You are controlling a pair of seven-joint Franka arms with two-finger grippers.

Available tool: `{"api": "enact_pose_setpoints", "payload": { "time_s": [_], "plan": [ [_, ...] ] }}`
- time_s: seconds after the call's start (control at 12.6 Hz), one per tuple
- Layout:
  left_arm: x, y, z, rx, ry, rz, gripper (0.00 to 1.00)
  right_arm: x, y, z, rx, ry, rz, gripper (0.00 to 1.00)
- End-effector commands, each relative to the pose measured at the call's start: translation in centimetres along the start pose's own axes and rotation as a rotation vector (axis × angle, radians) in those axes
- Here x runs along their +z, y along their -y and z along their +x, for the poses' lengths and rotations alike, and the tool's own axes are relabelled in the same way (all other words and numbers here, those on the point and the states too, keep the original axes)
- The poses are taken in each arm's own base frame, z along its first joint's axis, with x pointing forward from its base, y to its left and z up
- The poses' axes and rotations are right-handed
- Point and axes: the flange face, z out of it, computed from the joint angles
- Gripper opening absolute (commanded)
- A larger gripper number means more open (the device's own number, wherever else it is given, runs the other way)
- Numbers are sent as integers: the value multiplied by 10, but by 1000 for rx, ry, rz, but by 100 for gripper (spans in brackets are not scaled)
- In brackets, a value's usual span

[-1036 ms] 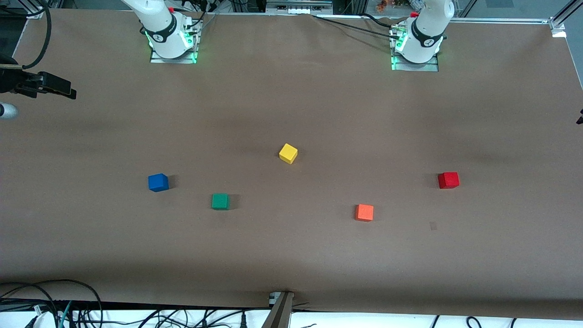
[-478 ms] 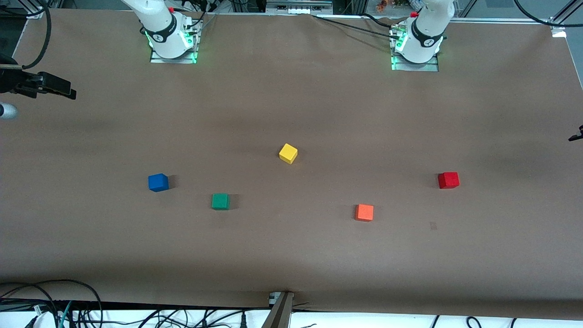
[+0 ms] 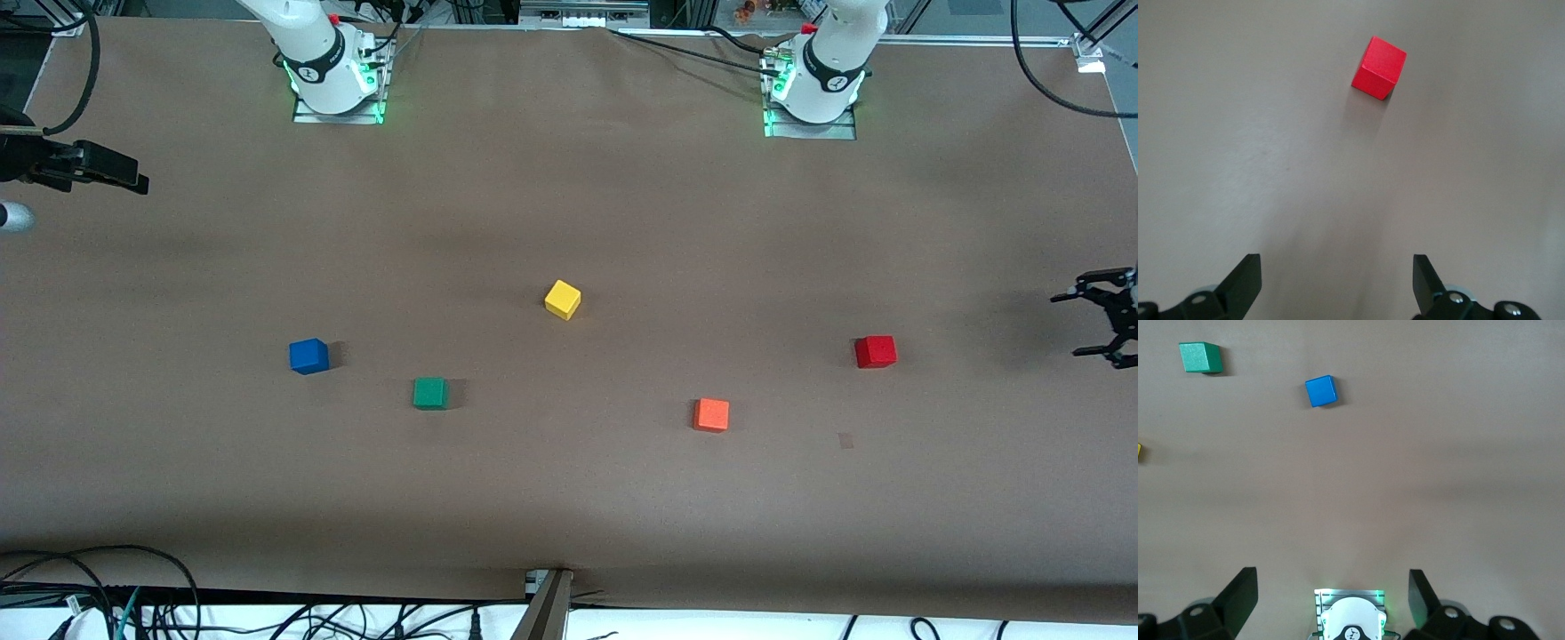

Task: Pass red block to right arm, stack on blue
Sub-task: 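Lower the open left gripper around the red cube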

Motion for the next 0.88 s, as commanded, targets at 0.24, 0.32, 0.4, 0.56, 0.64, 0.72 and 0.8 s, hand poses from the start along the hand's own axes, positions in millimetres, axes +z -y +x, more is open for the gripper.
{"api": "enact_pose_setpoints", "payload": {
  "time_s": [0.24, 0.32, 0.4, 0.56, 0.64, 0.72, 0.8],
  "plan": [
    [68, 22, -31, 202, -265, -9, 100, -5, 0, -1, -5, -10, 14, 100],
    [79, 23, -34, 233, -317, -9, 100, -5, 0, -1, -5, -10, 14, 100],
    [95, 22, -33, 269, -382, -28, 100, -5, 0, -1, -5, -10, 14, 100],
    [116, 20, -31, 312, -486, -55, 100, -5, -1, -1, -4, -10, 14, 100],
    [123, 18, -28, 332, -531, -68, 100, -5, -1, -1, -4, -10, 14, 100],
    [135, 17, -26, 344, -594, -81, 100, -5, -1, -1, -4, -10, 14, 100],
    [149, 15, -27, 371, -653, -89, 100, -5, -1, -1, -4, -10, 14, 100]
  ]
}}
